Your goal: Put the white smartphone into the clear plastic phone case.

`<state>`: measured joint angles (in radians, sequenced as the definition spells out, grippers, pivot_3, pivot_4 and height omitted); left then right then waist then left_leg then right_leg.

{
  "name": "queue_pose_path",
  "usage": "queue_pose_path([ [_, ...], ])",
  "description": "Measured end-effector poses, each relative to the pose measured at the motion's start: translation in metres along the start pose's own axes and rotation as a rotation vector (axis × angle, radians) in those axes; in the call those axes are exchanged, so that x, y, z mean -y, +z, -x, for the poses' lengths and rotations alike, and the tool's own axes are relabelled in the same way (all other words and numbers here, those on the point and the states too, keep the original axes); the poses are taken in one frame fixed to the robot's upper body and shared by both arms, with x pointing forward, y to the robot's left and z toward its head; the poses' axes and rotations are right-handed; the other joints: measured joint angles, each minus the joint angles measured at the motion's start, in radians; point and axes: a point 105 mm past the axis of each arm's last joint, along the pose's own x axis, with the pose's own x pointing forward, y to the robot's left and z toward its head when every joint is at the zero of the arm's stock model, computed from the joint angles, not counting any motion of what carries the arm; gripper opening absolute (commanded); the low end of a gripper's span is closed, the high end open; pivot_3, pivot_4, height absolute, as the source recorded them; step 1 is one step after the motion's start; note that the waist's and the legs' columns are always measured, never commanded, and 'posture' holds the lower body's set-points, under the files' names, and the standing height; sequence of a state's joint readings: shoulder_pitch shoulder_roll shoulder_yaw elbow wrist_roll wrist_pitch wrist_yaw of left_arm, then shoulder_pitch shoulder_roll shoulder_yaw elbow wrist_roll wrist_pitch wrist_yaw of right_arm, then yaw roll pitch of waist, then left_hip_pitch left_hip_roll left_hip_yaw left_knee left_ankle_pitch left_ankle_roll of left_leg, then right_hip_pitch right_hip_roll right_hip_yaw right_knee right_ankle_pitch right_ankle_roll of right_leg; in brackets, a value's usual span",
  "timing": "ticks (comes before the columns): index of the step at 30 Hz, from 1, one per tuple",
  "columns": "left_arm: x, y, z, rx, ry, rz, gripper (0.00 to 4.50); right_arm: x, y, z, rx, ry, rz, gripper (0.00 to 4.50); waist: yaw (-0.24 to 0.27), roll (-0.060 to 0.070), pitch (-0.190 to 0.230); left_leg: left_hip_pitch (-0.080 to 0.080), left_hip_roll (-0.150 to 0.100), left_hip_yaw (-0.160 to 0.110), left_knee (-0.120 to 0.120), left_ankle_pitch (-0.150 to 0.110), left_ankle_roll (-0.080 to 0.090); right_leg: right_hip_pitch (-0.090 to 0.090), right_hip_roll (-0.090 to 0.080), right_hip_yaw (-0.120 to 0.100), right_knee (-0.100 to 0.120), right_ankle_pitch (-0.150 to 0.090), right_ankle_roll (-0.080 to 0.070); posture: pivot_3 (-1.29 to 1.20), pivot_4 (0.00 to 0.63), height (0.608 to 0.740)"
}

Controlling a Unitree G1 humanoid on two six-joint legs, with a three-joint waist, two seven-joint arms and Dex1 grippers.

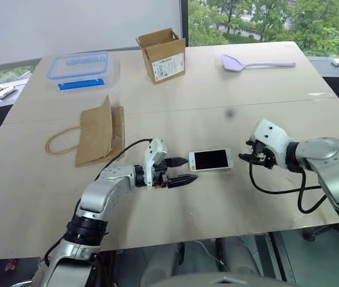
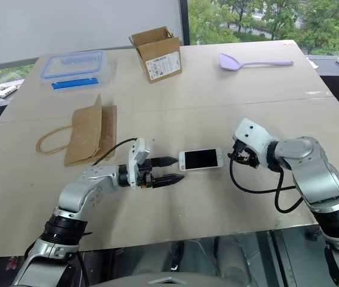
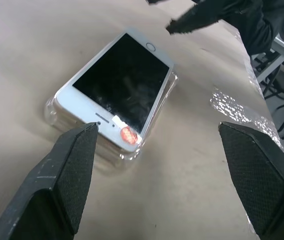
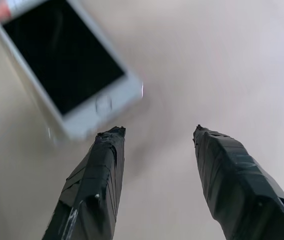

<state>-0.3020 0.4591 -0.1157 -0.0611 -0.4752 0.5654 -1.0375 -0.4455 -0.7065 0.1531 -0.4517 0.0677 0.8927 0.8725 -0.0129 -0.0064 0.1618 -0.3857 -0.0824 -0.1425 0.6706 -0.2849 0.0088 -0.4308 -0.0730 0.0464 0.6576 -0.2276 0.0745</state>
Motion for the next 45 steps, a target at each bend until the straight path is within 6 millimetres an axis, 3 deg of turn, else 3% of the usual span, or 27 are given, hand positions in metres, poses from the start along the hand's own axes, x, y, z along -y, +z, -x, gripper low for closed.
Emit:
queue_pose_path([
  [4,-0.002,0.002,0.000,0.010,0.010,-0.013,3.93,-0.004,0.032,-0.019,0.174,0.023,-0.039,2.41,-0.007,0.000,0.000,0.001,0.000,0.001,0.000,0.000,0.000,0.000,0.000,0.002,0.001,0.000,0.000,0.00,0.150,0.740],
  [6,-0.003,0.001,0.001,0.009,0.017,-0.027,3.93,-0.005,0.038,-0.030,0.198,0.030,-0.037,2.41,-0.004,0.000,0.000,0.001,0.000,0.002,0.000,0.000,0.000,0.000,0.001,0.002,0.001,0.000,0.000,0.00,0.150,0.740],
  [9,-0.011,-0.007,0.008,-0.010,0.059,-0.035,3.93,-0.005,0.046,-0.047,0.218,0.042,-0.023,1.20,-0.002,0.000,0.000,0.001,0.000,0.001,0.000,0.000,0.000,0.000,0.000,0.001,0.000,0.000,0.000,0.00,0.150,0.740],
  [12,-0.016,-0.010,0.012,-0.015,0.094,-0.077,3.93,-0.023,0.051,-0.072,0.232,0.125,0.025,0.04,-0.004,0.000,0.000,0.001,0.000,0.001,-0.001,0.000,0.000,0.000,0.001,0.001,0.000,0.000,0.000,0.00,0.150,0.740],
  [16,-0.015,-0.013,0.018,-0.019,0.099,-0.111,3.93,-0.042,0.047,-0.081,0.224,0.232,0.070,0.04,-0.006,0.000,0.000,0.001,0.000,0.002,-0.001,0.000,0.000,-0.001,0.001,0.002,-0.001,0.000,0.000,0.00,0.150,0.740],
  [24,-0.014,-0.017,0.019,-0.027,0.113,-0.172,3.93,-0.052,0.032,-0.088,0.160,0.300,0.122,0.04,-0.008,0.000,0.000,0.002,0.001,0.002,-0.001,0.000,0.000,0.000,0.001,0.002,0.000,0.000,0.000,0.00,0.150,0.740],
  [40,-0.017,-0.021,0.021,-0.058,0.131,-0.178,3.93,-0.060,0.025,-0.096,0.048,0.270,0.343,0.04,-0.005,-0.002,-0.013,0.006,0.001,0.002,-0.001,0.000,0.000,0.003,0.001,0.003,0.001,0.000,0.000,0.00,0.150,0.740],
  [45,-0.017,-0.021,0.019,-0.066,0.126,-0.182,3.93,-0.060,0.029,-0.091,0.094,0.223,0.192,0.04,-0.004,-0.002,-0.015,0.006,0.001,0.002,-0.001,0.000,0.000,0.004,0.001,0.002,0.001,0.000,0.000,0.00,0.150,0.740],
])
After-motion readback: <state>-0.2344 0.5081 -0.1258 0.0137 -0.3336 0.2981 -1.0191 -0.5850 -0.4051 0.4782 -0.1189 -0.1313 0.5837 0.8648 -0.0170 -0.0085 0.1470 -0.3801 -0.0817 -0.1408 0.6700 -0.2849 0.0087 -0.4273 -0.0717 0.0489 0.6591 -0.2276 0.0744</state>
